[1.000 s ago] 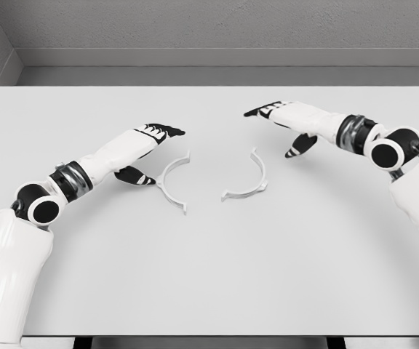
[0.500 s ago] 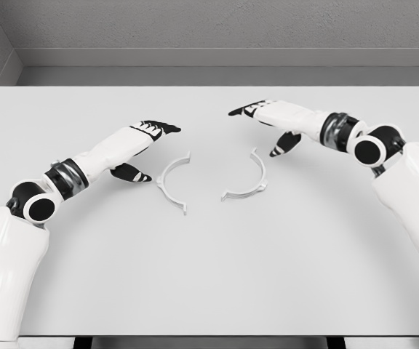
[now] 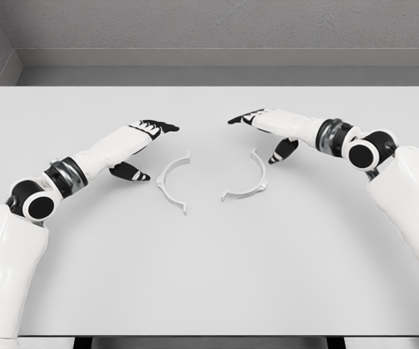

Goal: Assemble PVC drainage pipe clamps

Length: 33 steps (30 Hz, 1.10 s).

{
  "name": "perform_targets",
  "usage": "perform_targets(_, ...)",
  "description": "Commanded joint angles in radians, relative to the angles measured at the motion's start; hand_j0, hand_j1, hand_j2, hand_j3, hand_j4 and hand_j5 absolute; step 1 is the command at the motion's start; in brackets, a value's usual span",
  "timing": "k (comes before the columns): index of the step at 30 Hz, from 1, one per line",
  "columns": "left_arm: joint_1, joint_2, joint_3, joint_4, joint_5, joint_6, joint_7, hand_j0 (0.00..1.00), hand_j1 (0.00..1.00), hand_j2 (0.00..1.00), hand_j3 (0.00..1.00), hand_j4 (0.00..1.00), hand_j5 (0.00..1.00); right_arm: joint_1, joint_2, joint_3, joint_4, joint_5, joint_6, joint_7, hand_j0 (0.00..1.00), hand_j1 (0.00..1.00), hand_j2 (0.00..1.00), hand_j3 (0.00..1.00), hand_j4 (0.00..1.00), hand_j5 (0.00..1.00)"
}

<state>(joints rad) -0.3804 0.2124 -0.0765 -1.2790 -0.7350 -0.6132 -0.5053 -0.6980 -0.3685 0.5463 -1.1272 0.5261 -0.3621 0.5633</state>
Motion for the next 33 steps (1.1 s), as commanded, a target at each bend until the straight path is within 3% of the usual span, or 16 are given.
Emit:
perform_targets(1, 0.0, -0.001, 0.0, 0.0, 0.008, 0.002, 0.001, 1.0, 1.0, 1.0, 1.0, 1.0, 1.0, 0.0, 0.008, 0.004, 0.006, -0.001, 0.002, 0.0, 1.0, 1.0, 1.0, 1.0, 1.0, 1.0)
perform_targets(33, 0.0, -0.001, 0.001, 0.003, 0.008, 0.002, 0.001, 1.0, 1.0, 1.0, 1.0, 1.0, 1.0, 0.0, 0.02, 0.02, -0.009, -0.015, 0.0, 0.004, 1.0, 1.0, 1.0, 1.0, 1.0, 1.0)
